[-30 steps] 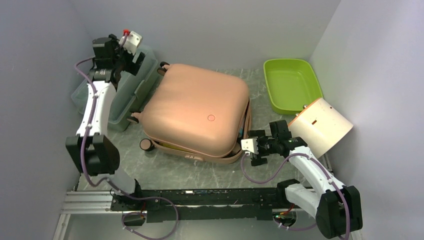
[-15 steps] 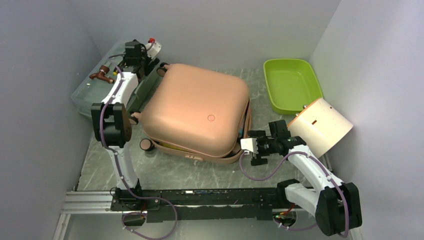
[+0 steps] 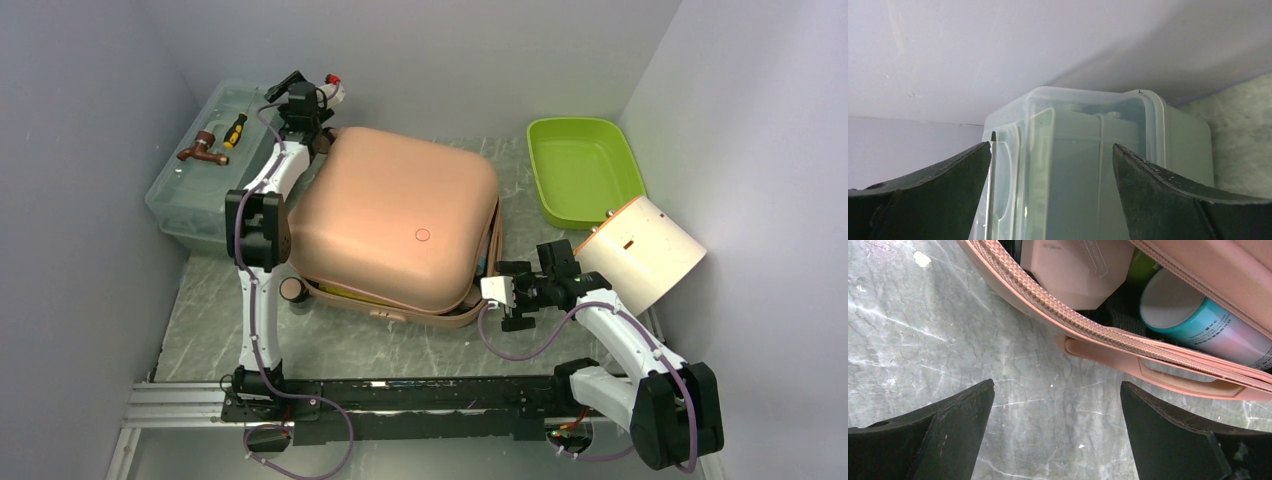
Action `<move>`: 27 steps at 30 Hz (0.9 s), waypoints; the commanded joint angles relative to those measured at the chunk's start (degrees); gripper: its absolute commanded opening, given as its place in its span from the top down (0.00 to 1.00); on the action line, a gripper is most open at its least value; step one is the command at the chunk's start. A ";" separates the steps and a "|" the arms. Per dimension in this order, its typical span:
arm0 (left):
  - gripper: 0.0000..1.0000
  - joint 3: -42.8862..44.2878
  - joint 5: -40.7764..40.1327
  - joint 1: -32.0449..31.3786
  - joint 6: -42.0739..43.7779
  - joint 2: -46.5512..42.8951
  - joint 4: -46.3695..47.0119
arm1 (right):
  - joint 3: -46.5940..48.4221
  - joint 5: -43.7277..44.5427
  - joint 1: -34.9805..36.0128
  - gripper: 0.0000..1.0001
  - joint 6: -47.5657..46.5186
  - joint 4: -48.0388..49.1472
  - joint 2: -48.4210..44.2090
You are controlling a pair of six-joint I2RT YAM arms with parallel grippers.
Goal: Open, take out, and arrange the luggage
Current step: Adjust the distractor at the corner of the board.
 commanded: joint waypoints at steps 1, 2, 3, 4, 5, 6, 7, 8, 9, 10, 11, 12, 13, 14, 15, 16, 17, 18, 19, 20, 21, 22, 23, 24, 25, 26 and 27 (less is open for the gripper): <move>0.04 6.00 -9.29 1.86 4.44 3.87 4.61 | 0.61 0.16 0.15 0.00 0.42 1.00 -0.01; 0.04 6.94 -10.01 1.93 4.33 4.53 4.64 | 0.59 0.13 0.15 0.00 0.39 1.02 0.03; 0.04 7.55 -10.67 2.07 3.94 5.03 4.40 | 0.60 0.18 0.15 0.00 0.38 0.93 0.04; 0.05 8.17 -11.29 2.19 3.36 5.18 3.91 | 0.62 0.19 0.15 0.00 0.38 0.91 0.01; 0.05 8.75 -11.60 2.40 2.53 5.28 3.20 | 0.66 0.22 0.15 0.00 0.38 0.91 0.00; 0.06 9.13 -11.87 2.66 1.84 5.37 2.55 | 0.70 0.16 0.15 0.00 0.34 0.79 0.04; 0.06 9.51 -12.18 2.92 1.42 5.52 2.04 | 0.70 0.02 0.15 0.00 0.30 0.70 0.00; 0.06 9.94 -12.53 3.25 1.19 5.76 1.51 | 0.70 -0.04 0.15 0.00 0.23 0.61 -0.01; 0.07 10.47 -13.09 3.59 1.17 6.09 1.31 | 0.72 -0.11 0.12 0.00 0.19 0.56 -0.01; 0.07 10.93 -13.67 3.91 1.14 6.37 1.23 | 0.71 -0.20 0.15 0.00 0.16 0.51 -0.04; 0.06 11.29 -14.31 4.29 1.01 6.51 1.00 | 0.70 -0.17 0.15 0.00 0.12 0.47 -0.09; 0.06 11.60 -14.78 4.65 0.57 6.59 0.68 | 0.70 -0.07 0.15 0.00 0.05 0.47 -0.09; 0.06 11.83 -15.03 5.05 -0.16 6.56 -0.05 | 0.66 -0.01 0.15 0.00 0.01 0.47 -0.15; 0.06 11.98 -14.97 5.42 -1.03 6.43 -1.01 | 0.70 -0.02 0.15 0.00 0.03 0.47 -0.14; 0.06 11.93 -15.06 5.73 -1.80 6.23 -1.73 | 0.70 0.00 0.15 0.00 -0.01 0.39 -0.18; 0.06 12.11 -15.38 6.12 -2.53 6.10 -2.46 | 0.73 0.00 0.10 0.00 -0.05 0.31 -0.26; 0.06 12.05 -15.47 6.17 -3.19 5.92 -3.07 | 0.77 0.02 0.14 0.00 -0.06 0.25 -0.31; 0.05 11.79 -15.66 6.92 -3.67 5.69 -3.17 | 0.79 -0.06 0.15 0.00 0.00 0.25 -0.40; 0.05 11.44 -15.99 7.87 -4.10 5.45 -3.18 | 0.77 -0.06 0.15 0.00 -0.02 0.21 -0.49; 0.05 10.71 -15.81 8.31 -4.69 4.96 -3.18 | 0.75 -0.19 0.15 0.00 0.03 0.21 -0.61; 0.05 9.64 -15.25 8.60 -5.27 4.27 -3.18 | 0.71 -0.22 0.15 0.00 -0.04 0.20 -0.63; 0.05 8.70 -15.14 8.78 -5.71 3.66 -3.18 | 0.69 -0.28 0.15 0.00 -0.05 0.20 -0.78; 0.05 7.89 -14.90 8.86 -6.32 3.12 -3.18 | 0.69 -0.31 0.12 0.00 -0.06 0.20 -0.79; 0.05 6.71 -14.44 8.87 -6.69 2.31 -3.18 | 0.78 -0.26 0.14 0.00 -0.06 0.08 -0.73; 0.04 5.36 -14.16 8.83 -7.26 0.88 -3.18 | 0.83 -0.24 0.15 0.00 -0.07 0.04 -0.71; 0.04 4.77 -13.66 8.88 -8.06 -0.04 -4.06 | 0.88 -0.24 0.15 0.00 -0.06 -0.04 -0.63; 0.04 4.41 -13.15 8.87 -8.82 -0.88 -5.27 | 0.95 -0.27 0.14 0.00 -0.10 -0.12 -0.69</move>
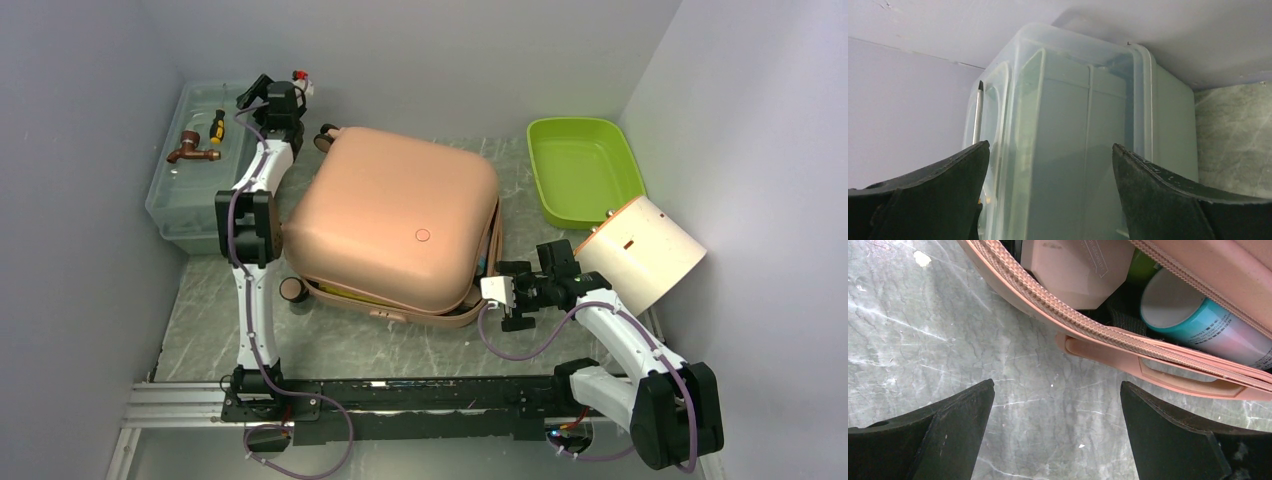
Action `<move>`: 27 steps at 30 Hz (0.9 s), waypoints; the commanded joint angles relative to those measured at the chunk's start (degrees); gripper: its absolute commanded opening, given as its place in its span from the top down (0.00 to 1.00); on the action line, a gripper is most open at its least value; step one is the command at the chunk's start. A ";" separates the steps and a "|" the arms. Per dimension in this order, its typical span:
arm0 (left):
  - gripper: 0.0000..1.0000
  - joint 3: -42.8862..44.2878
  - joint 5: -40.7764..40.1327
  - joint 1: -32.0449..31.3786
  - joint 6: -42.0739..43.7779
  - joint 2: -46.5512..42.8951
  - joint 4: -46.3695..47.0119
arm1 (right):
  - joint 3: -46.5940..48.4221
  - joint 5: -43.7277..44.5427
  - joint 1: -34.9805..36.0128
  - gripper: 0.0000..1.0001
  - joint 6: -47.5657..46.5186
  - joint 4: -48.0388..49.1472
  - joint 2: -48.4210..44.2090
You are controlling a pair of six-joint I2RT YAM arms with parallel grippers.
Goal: Open, take out, and arrange the luggage
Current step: Adjust the distractor at the corner of the board.
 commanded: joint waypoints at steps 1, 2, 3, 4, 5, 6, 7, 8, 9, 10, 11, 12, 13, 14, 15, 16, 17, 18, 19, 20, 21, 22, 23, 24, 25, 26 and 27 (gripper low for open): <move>0.03 -2.36 -3.81 3.64 -3.36 -6.90 -3.96 | 0.97 -0.39 0.15 0.00 -0.08 -0.11 -0.75; 0.03 -1.73 -3.63 3.74 -4.12 -7.21 -5.44 | 0.96 -0.40 0.15 0.00 -0.04 -0.15 -0.85; 0.02 -1.27 -3.59 3.96 -4.35 -7.49 -6.19 | 0.91 -0.39 0.10 0.00 -0.04 -0.19 -0.94; 0.02 -0.93 -3.84 4.09 -4.16 -7.63 -6.59 | 0.90 -0.40 0.09 0.00 0.01 -0.19 -1.09; 0.02 -0.54 -4.14 4.21 -3.72 -7.70 -6.84 | 0.96 -0.45 0.06 0.00 0.07 -0.23 -1.26; 0.01 -0.29 -4.44 4.37 -3.25 -7.77 -7.00 | 1.03 -0.60 0.02 0.00 0.16 -0.20 -1.41; 0.01 0.25 -4.57 4.51 -3.12 -7.67 -7.80 | 1.05 -0.66 -0.02 0.00 0.22 -0.27 -1.53; 0.01 1.03 -4.77 4.79 -3.29 -7.43 -8.90 | 1.01 -0.78 -0.17 0.00 0.29 -0.28 -1.67; 0.01 1.75 -5.00 5.04 -3.37 -7.14 -9.85 | 1.01 -0.96 -0.30 0.00 0.28 -0.34 -1.79; 0.01 2.04 -5.14 5.37 -3.27 -7.06 -10.19 | 1.05 -1.21 -0.48 0.00 0.27 -0.43 -1.89; 0.01 1.33 -5.14 5.60 -3.10 -7.42 -9.79 | 1.06 -1.54 -0.65 0.00 0.31 -0.52 -1.98; 0.01 0.18 -4.93 5.67 -2.89 -8.05 -9.21 | 1.11 -1.85 -0.95 0.00 0.23 -0.73 -1.94; 0.01 -1.19 -4.27 5.74 -3.02 -8.94 -8.66 | 1.14 -2.16 -1.35 0.00 0.11 -0.98 -2.05; 0.01 -2.98 -3.18 5.68 -3.56 -10.19 -8.51 | 1.22 -2.63 -1.73 0.00 -0.07 -1.20 -2.14; 0.01 -4.75 -2.00 5.68 -4.50 -11.59 -8.33 | 1.23 -3.14 -2.17 0.00 -0.19 -1.43 -2.28; 0.01 -6.66 -0.29 5.55 -6.13 -13.49 -8.77 | 1.26 -3.52 -2.75 0.00 -0.51 -1.73 -2.41; 0.01 -8.71 1.91 5.44 -7.64 -16.22 -9.37 | 1.32 -4.02 -3.25 0.00 -0.75 -2.10 -2.58; 0.01 -10.68 3.59 5.23 -9.11 -18.41 -9.55 | 1.39 -4.62 -3.75 0.00 -1.00 -2.37 -2.76; 0.01 -12.77 5.31 4.97 -10.13 -20.84 -9.56 | 1.36 -5.16 -4.30 0.00 -1.19 -2.66 -2.92; 0.01 -14.83 7.09 4.66 -10.93 -23.33 -9.30 | 1.45 -5.76 -4.74 0.00 -1.46 -3.03 -3.11; 0.01 -16.83 8.86 4.26 -11.73 -25.57 -9.49 | 1.53 -6.33 -5.08 0.00 -1.63 -3.30 -3.22; 0.01 -18.43 10.75 3.91 -12.65 -28.06 -10.09 | 1.62 -6.79 -5.32 0.00 -1.77 -3.61 -3.31; 0.00 -20.10 13.01 3.57 -13.70 -30.51 -10.93 | 1.62 -7.09 -5.57 0.00 -1.93 -3.86 -3.32; 0.00 -22.02 15.36 3.27 -14.81 -33.33 -11.71 | 1.66 -7.29 -5.75 0.00 -2.09 -4.08 -3.32; 0.01 -23.92 17.68 3.02 -15.86 -36.23 -12.10 | 1.71 -7.42 -5.93 0.00 -2.18 -4.22 -3.28; 0.01 -26.02 20.33 2.93 -16.98 -39.09 -12.94 | 1.73 -7.51 -6.04 0.00 -2.34 -4.35 -3.32; 0.01 -27.78 23.96 2.91 -17.93 -41.98 -14.36 | 1.80 -7.65 -6.15 0.00 -2.52 -4.52 -3.32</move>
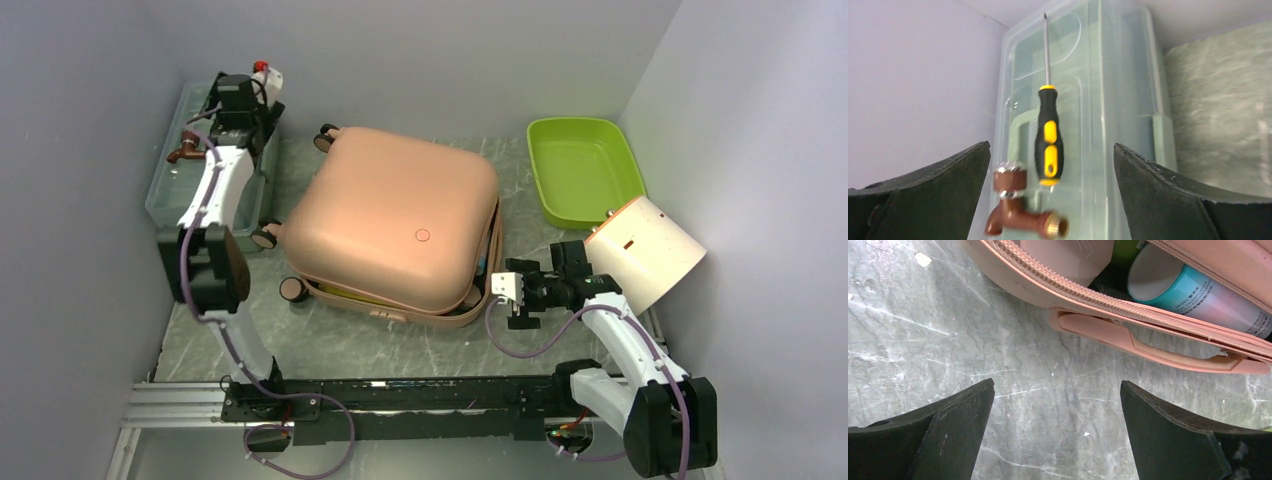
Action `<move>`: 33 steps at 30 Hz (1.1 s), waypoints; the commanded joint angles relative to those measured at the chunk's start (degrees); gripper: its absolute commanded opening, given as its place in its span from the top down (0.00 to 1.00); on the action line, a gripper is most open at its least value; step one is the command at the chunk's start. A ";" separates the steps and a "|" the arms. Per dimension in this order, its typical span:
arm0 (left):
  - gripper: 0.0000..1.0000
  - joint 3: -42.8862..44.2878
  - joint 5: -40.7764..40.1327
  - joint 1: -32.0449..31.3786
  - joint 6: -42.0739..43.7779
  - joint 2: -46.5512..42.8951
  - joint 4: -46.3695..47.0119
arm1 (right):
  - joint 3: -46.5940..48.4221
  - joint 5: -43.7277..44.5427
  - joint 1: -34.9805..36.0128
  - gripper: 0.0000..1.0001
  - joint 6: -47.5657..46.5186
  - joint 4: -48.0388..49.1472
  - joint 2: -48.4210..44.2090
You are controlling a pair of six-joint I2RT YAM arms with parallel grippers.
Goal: Open, take out, and arrange the luggage
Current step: Adjust the distractor at the corner of the board, then open the luggage at the center of the board.
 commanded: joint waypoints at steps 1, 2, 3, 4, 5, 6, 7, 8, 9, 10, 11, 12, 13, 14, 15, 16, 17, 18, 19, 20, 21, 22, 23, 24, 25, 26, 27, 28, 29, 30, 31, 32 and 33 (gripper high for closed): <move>0.00 -6.48 17.90 -0.19 -6.18 -15.99 -3.86 | 1.70 -3.89 -0.79 0.00 -1.99 -1.89 -0.82; 0.01 -7.86 24.05 -0.07 -5.57 -19.18 -7.18 | 1.75 -4.18 -0.97 0.00 -2.13 -2.06 -0.93; 0.01 -9.27 32.16 0.28 -4.06 -22.50 -11.05 | 1.80 -4.43 -1.22 0.00 -2.37 -2.39 -1.11; 0.00 -11.16 38.60 0.72 -1.92 -25.93 -14.57 | 1.86 -4.77 -1.53 0.00 -2.63 -2.62 -1.25; 0.01 -13.70 43.77 1.08 0.01 -29.43 -16.98 | 1.82 -5.17 -1.87 0.00 -2.89 -2.92 -1.53; 0.00 -16.16 47.67 1.13 2.41 -32.64 -19.37 | 1.86 -5.59 -2.35 0.00 -3.19 -3.19 -1.80; 0.00 -18.75 49.73 1.26 4.45 -35.68 -21.34 | 1.79 -6.03 -2.76 0.00 -3.54 -3.50 -2.06; 0.01 -21.01 50.56 1.29 5.70 -37.98 -22.40 | 1.74 -6.54 -3.21 0.00 -3.93 -3.80 -2.27; 0.01 -23.04 50.91 1.33 8.18 -39.85 -24.36 | 1.78 -7.01 -3.59 0.00 -4.42 -4.19 -2.48; 0.00 -24.58 50.71 1.32 10.23 -41.16 -27.49 | 1.86 -7.55 -4.04 0.00 -4.88 -4.62 -2.54; 0.01 -25.91 49.93 1.38 12.17 -41.43 -29.97 | 1.99 -7.93 -4.18 0.00 -5.30 -5.30 -2.57; 0.01 -26.81 48.88 1.41 14.22 -41.47 -32.45 | 2.20 -8.30 -4.35 0.00 -5.68 -5.83 -2.66; 0.00 -27.78 47.89 1.56 15.83 -41.40 -34.67 | 2.41 -8.69 -4.53 0.00 -6.09 -6.44 -2.81; 0.00 -28.76 47.16 1.64 17.90 -41.41 -36.83 | 2.57 -9.14 -4.72 0.00 -6.40 -6.97 -3.06; 0.01 -29.76 46.71 1.71 19.30 -41.64 -38.41 | 2.65 -9.62 -5.00 0.00 -6.72 -7.38 -3.42; 0.01 -30.75 46.82 1.85 20.56 -41.99 -39.61 | 2.58 -10.00 -5.25 0.00 -6.98 -7.60 -3.85; 0.01 -31.88 46.91 1.96 21.92 -42.41 -40.45 | 2.42 -10.36 -5.53 0.00 -7.21 -7.67 -4.23; 0.01 -33.18 46.52 1.99 22.60 -42.81 -40.27 | 2.19 -10.55 -5.73 0.00 -7.34 -7.63 -4.60; 0.01 -33.93 45.57 1.98 22.76 -43.04 -39.58 | 2.14 -10.69 -5.97 0.00 -7.52 -7.67 -4.83; 0.01 -34.41 44.52 2.00 22.92 -43.21 -38.70 | 2.12 -10.86 -6.17 0.00 -7.74 -7.86 -4.94; 0.00 -34.43 43.62 2.00 22.97 -43.25 -38.21 | 2.14 -11.14 -6.45 0.00 -8.21 -8.23 -4.92; 0.01 -34.26 43.04 2.09 23.12 -43.11 -38.23 | 2.27 -11.44 -6.74 0.00 -8.59 -8.78 -4.86; 0.01 -33.89 42.51 2.16 23.58 -43.02 -38.59 | 2.42 -11.87 -7.09 0.00 -9.02 -9.33 -4.76; 0.00 -33.42 42.49 2.14 24.02 -42.86 -39.86 | 2.60 -12.31 -7.61 0.00 -9.49 -9.93 -4.68; 0.01 -32.69 42.81 2.20 24.65 -42.62 -41.24 | 2.65 -12.60 -7.71 0.00 -9.97 -10.36 -4.70; 0.01 -32.06 43.22 2.26 25.15 -42.50 -42.65 | 2.67 -12.90 -7.72 0.00 -10.20 -10.66 -4.76; 0.00 -31.42 43.97 2.25 26.00 -42.51 -44.35 | 2.66 -13.07 -7.72 0.00 -10.53 -10.86 -4.85; 0.00 -30.75 44.74 2.24 26.93 -42.53 -46.22 | 2.55 -13.17 -7.73 0.00 -10.74 -11.01 -4.89; 0.01 -30.16 45.55 2.27 27.24 -42.80 -47.46 | 2.57 -13.32 -8.87 0.00 -10.86 -11.09 -5.05; 0.00 -29.37 46.43 2.57 27.52 -43.13 -48.54 | 2.57 -13.39 -9.36 0.00 -11.03 -11.18 -5.16; 0.01 -28.68 47.42 2.86 27.39 -43.73 -48.99 | 2.52 -13.52 -9.50 0.00 -11.13 -11.23 -5.26; 0.01 -27.97 48.38 3.32 26.64 -44.43 -48.64 | 2.49 -13.61 -9.57 0.00 -11.22 -11.32 -5.29; 0.01 -27.27 48.81 3.82 25.80 -45.24 -47.91 | 2.44 -13.72 -9.69 0.00 -11.36 -11.44 -5.37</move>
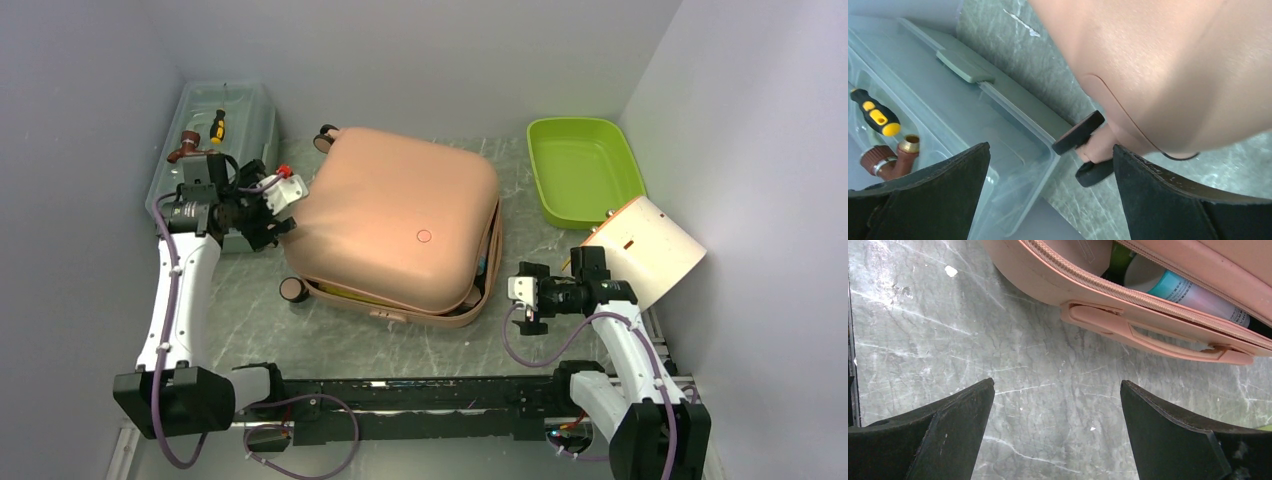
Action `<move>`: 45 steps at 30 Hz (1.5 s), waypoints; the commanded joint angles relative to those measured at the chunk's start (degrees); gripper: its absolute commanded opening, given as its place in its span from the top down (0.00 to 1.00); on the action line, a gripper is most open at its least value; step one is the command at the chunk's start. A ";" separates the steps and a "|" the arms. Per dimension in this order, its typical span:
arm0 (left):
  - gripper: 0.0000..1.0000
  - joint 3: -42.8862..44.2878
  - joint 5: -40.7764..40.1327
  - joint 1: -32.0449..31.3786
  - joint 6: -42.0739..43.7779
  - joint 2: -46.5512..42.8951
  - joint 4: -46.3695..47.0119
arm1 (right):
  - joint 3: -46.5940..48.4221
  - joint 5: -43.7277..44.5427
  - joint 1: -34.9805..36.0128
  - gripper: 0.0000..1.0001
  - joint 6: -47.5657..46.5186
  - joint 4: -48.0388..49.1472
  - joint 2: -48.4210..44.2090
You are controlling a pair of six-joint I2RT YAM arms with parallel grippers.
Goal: Open, take out, and arrange the luggage
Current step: Open the luggage at the center of the board.
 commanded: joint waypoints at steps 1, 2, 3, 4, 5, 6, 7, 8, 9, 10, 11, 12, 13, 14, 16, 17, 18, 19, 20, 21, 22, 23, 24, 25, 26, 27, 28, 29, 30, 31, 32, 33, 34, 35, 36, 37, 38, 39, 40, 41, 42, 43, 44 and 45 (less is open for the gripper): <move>0.01 3.13 6.60 1.15 -0.32 -3.40 -9.25 | 2.12 -3.89 -0.85 0.00 -2.87 -1.61 -0.84; 0.01 3.56 6.85 1.52 -0.37 -4.18 -9.00 | 2.13 -4.00 -0.97 0.00 -3.05 -1.80 -0.87; 0.01 3.96 6.88 1.67 0.01 -4.63 -9.30 | 2.14 -4.14 -1.07 0.00 -3.25 -2.02 -0.93; 0.01 4.30 6.64 1.84 0.74 -4.69 -10.06 | 2.20 -4.30 -1.16 0.00 -3.41 -2.20 -1.00; 0.00 4.47 6.02 1.88 1.44 -4.30 -11.01 | 2.22 -4.43 -1.26 0.00 -3.53 -2.36 -1.02; 0.01 4.48 5.38 1.83 2.24 -3.57 -12.05 | 2.22 -4.57 -1.37 0.00 -3.74 -2.49 -1.17; 0.00 4.32 4.89 1.84 2.98 -2.73 -13.22 | 2.20 -4.74 -1.47 0.00 -3.90 -2.65 -1.23; 0.00 3.87 4.57 1.86 3.66 -1.77 -14.28 | 2.20 -4.85 -1.58 0.00 -4.09 -2.78 -1.35; 0.01 3.15 4.56 1.88 4.02 -0.87 -14.83 | 2.21 -4.96 -1.65 0.00 -4.23 -2.87 -1.45; 0.01 2.32 4.56 1.88 4.30 -0.03 -15.06 | 2.22 -4.99 -1.74 0.00 -4.32 -2.96 -1.47; 0.01 1.50 4.48 1.86 4.64 0.57 -14.99 | 2.22 -5.11 -1.83 0.00 -4.41 -3.10 -1.54; 0.01 0.51 3.85 1.88 4.87 1.03 -14.52 | 2.29 -5.20 -1.90 0.00 -4.51 -3.28 -1.51; 0.01 -0.33 3.36 1.88 4.94 1.44 -13.88 | 2.30 -5.39 -2.13 0.00 -4.65 -3.47 -1.63; 0.01 -0.91 3.00 1.84 4.93 1.75 -13.08 | 2.31 -5.61 -2.37 0.00 -4.86 -3.73 -1.71; 0.01 -2.01 1.54 1.77 4.51 2.29 -11.33 | 2.25 -6.05 -2.89 0.00 -5.40 -4.27 -1.72; 0.01 -2.50 1.08 1.83 4.32 2.55 -10.83 | 2.26 -6.26 -3.10 0.00 -5.65 -4.42 -1.76; 0.02 -2.80 0.97 1.88 4.21 2.74 -10.36 | 2.23 -6.42 -3.23 0.00 -5.81 -4.59 -1.74; 0.02 -3.15 0.77 1.86 3.99 2.93 -9.73 | 2.20 -6.48 -3.32 0.00 -5.91 -4.62 -1.66; 0.02 -3.59 0.50 1.88 3.76 3.12 -9.03 | 2.22 -6.55 -3.33 0.00 -5.88 -4.67 -1.51; 0.03 -3.98 0.37 1.88 3.69 3.24 -8.37 | 2.34 -6.57 -3.33 0.00 -5.85 -4.72 -1.31; 0.03 -4.45 0.27 1.85 3.65 3.33 -7.73 | 2.44 -6.65 -3.40 0.00 -5.85 -4.86 -1.11; 0.05 -4.93 0.37 1.84 3.49 3.34 -7.12 | 2.55 -6.74 -3.42 0.00 -5.84 -4.95 -0.98; 0.07 -5.26 0.80 1.88 3.38 3.34 -6.75 | 2.65 -6.75 -3.42 0.00 -5.84 -4.92 -0.81; 0.10 -5.51 1.50 1.82 3.27 3.34 -6.72 | 2.65 -6.75 -3.42 0.00 -5.81 -4.92 -0.65; 0.13 -5.48 2.21 1.85 3.17 3.41 -6.82 | 2.61 -6.75 -3.42 0.00 -5.83 -4.92 -0.60; 0.18 -5.32 3.04 1.80 2.91 3.35 -7.03 | 2.64 -6.75 -3.42 0.00 -5.76 -4.88 -0.57; 0.23 -4.95 4.13 1.79 2.39 3.32 -7.23 | 2.52 -6.67 -3.42 0.00 -5.69 -4.80 -0.57; 0.28 -4.53 5.26 1.78 1.71 3.22 -7.68 | 2.57 -6.66 -3.42 0.00 -5.42 -4.65 -0.53; 0.32 -4.08 6.94 1.78 1.31 3.06 -8.10 | 2.57 -6.66 -3.42 0.00 -5.22 -4.35 -0.56; 0.37 -3.49 7.68 1.75 0.98 2.88 -8.63 | 2.49 -6.66 -3.42 0.00 -4.96 -4.12 -0.59; 0.41 -2.93 9.53 1.79 0.55 2.62 -9.13 | 2.48 -6.74 -3.42 0.00 -4.78 -3.95 -0.67; 0.46 -2.36 10.85 1.77 0.08 2.23 -9.55 | 2.49 -6.76 -3.42 0.00 -4.60 -3.75 -0.73; 0.51 -1.82 12.09 1.75 -0.40 1.87 -9.82 | 2.49 -6.83 -3.42 0.00 -4.42 -3.51 -0.83; 0.58 -1.38 13.26 1.67 -0.94 1.47 -9.98 | 2.49 -6.86 -3.42 0.00 -4.17 -3.32 -0.92; 0.74 -0.95 14.09 1.40 -1.73 0.96 -9.87 | 2.42 -6.84 -3.42 0.00 -3.95 -3.11 -1.00; 0.93 -0.73 14.70 1.10 -2.74 0.46 -9.44 | 2.39 -6.84 -3.42 0.00 -3.80 -2.88 -1.13; 0.99 -0.64 15.06 0.62 -4.01 0.04 -8.84 | 2.33 -6.76 -3.42 0.00 -3.55 -2.59 -1.24; 1.00 -0.61 15.32 0.00 -4.70 -0.38 -8.52 | 2.31 -6.67 -3.42 0.00 -3.23 -2.18 -1.48; 1.00 -0.61 15.15 -1.11 -5.27 -0.76 -8.33 | 2.31 -6.58 -3.42 0.00 -2.60 -1.62 -1.74; 1.00 -0.81 14.58 -2.63 -6.02 -1.05 -8.12 | 2.21 -6.53 -3.42 0.00 -1.94 -1.05 -1.93; 1.00 -0.99 13.78 -4.26 -6.60 -1.15 -8.04 | 2.10 -6.47 -3.42 0.00 -1.53 -0.59 -2.23; 1.00 -1.34 12.48 -6.68 -7.40 -1.34 -7.81 | 2.01 -6.48 -3.42 0.00 -1.27 -0.29 -2.46; 1.00 -1.76 10.96 -9.11 -8.24 -1.46 -7.37 | 1.87 -6.53 -3.42 0.00 -1.13 -0.04 -2.78; 1.00 -2.17 9.46 -11.30 -9.21 -1.60 -6.84 | 1.74 -6.53 -3.42 0.00 -0.96 0.14 -2.94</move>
